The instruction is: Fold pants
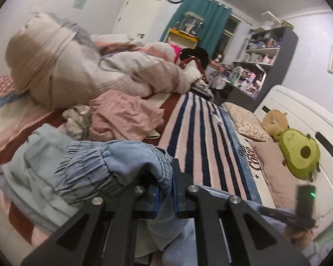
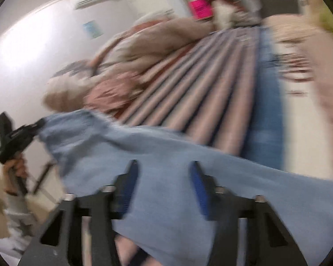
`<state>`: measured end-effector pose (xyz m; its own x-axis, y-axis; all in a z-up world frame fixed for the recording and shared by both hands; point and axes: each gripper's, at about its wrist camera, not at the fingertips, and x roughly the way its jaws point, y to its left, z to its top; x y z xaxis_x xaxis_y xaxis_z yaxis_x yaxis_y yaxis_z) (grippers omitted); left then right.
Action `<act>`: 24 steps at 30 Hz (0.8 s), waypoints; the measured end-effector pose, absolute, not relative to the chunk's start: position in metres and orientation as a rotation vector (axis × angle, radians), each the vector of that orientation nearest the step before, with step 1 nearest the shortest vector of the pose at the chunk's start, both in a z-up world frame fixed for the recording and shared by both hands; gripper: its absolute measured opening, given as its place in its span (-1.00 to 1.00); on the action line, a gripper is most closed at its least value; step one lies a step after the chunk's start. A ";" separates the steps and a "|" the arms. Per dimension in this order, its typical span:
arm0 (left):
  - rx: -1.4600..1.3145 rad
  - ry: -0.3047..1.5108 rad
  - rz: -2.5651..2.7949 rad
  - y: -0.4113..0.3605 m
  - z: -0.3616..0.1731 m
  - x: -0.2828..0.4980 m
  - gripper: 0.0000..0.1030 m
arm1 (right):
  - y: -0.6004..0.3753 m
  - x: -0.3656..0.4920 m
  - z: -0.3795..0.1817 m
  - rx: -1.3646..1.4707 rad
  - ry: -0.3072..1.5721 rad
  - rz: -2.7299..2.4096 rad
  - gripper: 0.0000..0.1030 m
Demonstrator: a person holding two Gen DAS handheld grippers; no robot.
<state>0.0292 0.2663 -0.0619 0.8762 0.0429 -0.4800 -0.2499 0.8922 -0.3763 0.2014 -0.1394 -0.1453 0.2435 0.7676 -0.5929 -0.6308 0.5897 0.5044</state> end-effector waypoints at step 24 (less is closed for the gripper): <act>-0.739 0.647 0.039 0.313 -0.107 -0.006 0.81 | -0.017 0.281 -0.197 0.032 1.022 0.811 -0.88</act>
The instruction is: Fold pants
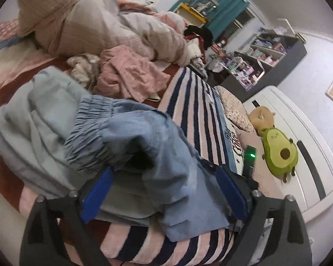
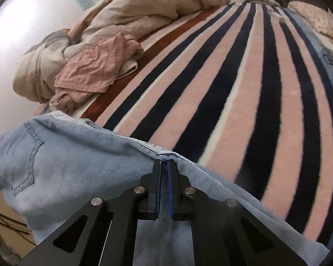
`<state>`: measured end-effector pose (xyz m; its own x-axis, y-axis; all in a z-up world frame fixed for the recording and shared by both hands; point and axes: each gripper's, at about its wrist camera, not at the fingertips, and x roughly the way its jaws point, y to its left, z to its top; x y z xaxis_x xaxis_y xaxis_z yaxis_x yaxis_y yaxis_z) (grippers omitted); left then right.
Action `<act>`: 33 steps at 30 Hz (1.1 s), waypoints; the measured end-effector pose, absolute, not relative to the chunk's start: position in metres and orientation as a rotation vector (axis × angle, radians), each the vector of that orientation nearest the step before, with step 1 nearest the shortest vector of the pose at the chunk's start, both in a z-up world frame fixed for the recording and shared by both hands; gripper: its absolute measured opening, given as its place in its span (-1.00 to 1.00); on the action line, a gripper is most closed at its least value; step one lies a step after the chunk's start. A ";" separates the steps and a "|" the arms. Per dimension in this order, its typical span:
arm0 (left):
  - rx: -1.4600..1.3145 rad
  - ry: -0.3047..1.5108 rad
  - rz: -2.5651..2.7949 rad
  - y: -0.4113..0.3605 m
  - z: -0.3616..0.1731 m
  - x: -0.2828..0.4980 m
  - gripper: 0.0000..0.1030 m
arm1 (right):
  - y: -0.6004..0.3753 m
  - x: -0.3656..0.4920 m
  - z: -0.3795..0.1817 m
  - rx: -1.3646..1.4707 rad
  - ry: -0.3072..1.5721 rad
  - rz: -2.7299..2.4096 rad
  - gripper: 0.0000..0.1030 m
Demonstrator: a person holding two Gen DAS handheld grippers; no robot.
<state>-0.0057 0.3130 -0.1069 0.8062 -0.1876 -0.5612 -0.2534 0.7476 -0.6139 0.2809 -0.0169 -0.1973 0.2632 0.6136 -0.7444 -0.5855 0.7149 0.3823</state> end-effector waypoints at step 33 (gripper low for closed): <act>-0.342 0.620 -0.150 0.146 -0.045 0.119 -0.55 | -0.176 0.209 -0.129 0.137 0.866 0.807 -0.35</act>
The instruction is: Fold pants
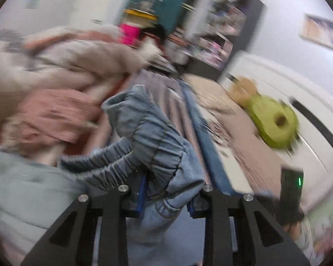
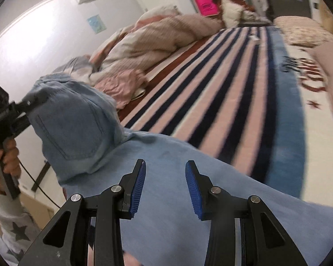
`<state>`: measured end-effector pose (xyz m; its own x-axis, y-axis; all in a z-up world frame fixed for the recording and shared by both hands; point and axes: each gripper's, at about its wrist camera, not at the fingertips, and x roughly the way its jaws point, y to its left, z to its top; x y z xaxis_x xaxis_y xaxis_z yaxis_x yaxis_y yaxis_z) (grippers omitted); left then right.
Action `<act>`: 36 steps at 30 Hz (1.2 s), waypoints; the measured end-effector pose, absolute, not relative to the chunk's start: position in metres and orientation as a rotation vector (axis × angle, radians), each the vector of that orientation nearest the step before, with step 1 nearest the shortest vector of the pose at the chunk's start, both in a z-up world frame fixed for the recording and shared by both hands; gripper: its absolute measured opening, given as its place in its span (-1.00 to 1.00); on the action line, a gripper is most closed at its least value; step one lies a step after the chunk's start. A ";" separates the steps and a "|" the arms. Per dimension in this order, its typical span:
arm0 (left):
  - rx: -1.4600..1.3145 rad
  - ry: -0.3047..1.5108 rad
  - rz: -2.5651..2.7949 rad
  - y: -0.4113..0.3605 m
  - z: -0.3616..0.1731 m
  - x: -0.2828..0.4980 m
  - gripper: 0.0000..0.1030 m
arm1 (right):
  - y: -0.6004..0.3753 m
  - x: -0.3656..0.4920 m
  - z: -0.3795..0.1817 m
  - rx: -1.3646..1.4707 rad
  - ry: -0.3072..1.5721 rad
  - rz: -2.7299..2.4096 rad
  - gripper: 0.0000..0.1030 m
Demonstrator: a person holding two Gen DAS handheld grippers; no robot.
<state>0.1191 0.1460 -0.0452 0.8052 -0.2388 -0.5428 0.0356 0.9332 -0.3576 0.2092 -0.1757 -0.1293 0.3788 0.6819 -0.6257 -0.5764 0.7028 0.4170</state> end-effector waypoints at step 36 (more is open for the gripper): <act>-0.537 0.745 -0.410 0.157 -0.132 0.071 0.47 | -0.138 0.238 -0.172 0.516 1.254 0.881 0.76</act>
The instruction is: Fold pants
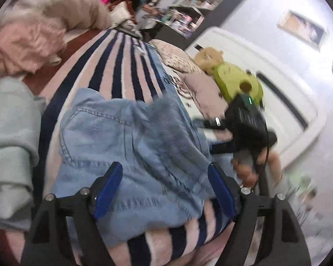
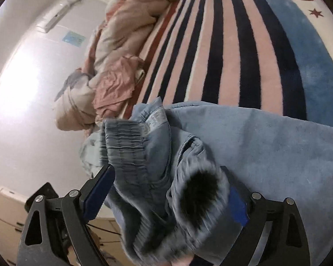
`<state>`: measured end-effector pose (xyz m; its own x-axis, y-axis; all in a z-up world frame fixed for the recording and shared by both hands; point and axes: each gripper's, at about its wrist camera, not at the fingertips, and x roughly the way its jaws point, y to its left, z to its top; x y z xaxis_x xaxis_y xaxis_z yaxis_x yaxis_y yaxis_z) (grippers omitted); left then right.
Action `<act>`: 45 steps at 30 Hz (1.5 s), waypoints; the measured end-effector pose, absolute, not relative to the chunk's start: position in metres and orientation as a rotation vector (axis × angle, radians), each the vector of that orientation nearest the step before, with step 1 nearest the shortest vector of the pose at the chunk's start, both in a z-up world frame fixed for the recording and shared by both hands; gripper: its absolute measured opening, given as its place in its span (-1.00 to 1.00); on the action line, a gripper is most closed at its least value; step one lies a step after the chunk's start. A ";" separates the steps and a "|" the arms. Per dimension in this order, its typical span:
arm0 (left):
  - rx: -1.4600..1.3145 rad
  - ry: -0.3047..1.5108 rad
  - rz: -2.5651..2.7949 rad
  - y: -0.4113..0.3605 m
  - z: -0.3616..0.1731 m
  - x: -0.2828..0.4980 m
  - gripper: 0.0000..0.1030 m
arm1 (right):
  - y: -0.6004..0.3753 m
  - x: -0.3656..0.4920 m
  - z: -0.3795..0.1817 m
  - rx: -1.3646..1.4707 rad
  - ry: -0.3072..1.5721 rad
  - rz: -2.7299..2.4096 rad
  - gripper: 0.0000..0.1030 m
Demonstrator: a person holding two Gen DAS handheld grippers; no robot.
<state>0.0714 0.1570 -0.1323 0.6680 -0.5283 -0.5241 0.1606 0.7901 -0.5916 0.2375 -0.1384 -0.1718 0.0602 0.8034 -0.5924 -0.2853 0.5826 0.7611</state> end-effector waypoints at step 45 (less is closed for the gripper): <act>-0.437 0.831 -0.317 0.143 -0.142 0.076 0.47 | -0.282 0.171 -0.149 0.345 0.962 0.617 0.14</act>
<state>0.0764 0.1435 -0.1421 0.6354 -0.4353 -0.6378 0.1005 0.8655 -0.4907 0.1709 -0.2819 -0.1494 0.4207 0.6277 -0.6550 -0.3338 0.7784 0.5316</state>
